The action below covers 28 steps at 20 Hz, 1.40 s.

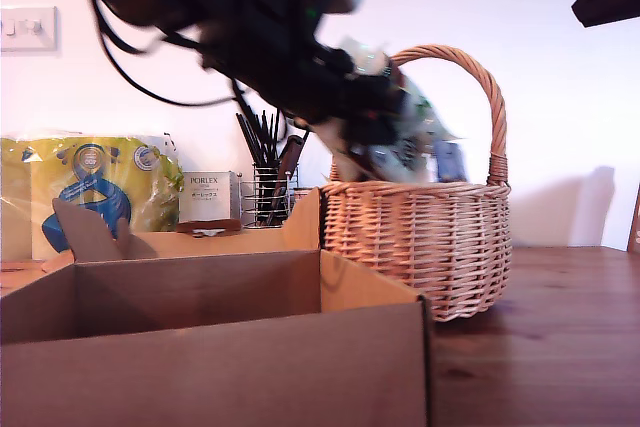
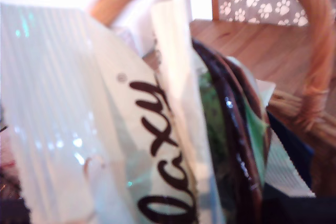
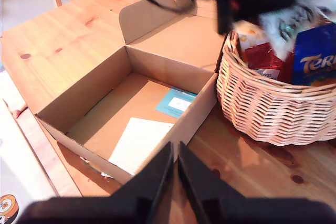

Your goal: Move the bags of Easter eggs from the cardboard box on the left into the woven basket on the right side.

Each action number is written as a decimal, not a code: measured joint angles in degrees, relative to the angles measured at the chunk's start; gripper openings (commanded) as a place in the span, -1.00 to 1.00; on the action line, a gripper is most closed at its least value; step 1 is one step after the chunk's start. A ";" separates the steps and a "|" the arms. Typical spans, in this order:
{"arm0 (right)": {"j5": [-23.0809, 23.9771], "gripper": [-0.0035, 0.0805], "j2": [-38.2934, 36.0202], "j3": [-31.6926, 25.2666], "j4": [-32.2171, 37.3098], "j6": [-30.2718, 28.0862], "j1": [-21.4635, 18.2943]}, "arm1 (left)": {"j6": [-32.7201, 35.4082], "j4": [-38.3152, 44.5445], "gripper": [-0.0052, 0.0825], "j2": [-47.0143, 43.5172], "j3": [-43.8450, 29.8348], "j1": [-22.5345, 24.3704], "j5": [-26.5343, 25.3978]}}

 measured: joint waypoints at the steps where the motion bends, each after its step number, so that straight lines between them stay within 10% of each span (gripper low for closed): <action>1: 0.00 -0.95 0.00 0.00 -0.02 0.00 0.00 | -0.07 0.35 -0.40 0.50 0.00 -0.66 -0.96; 8: 0.00 -0.95 0.00 0.00 -0.02 0.00 0.00 | -1.36 -3.74 -0.36 3.02 0.15 -1.16 -2.12; 13: 0.00 -0.95 0.00 0.00 -0.04 0.00 0.00 | -1.36 -4.92 0.56 3.23 2.08 -1.25 -2.14; 28: 0.00 -0.95 0.00 0.00 -0.13 0.00 0.00 | -1.11 -30.29 0.40 -0.35 16.79 -3.52 -2.54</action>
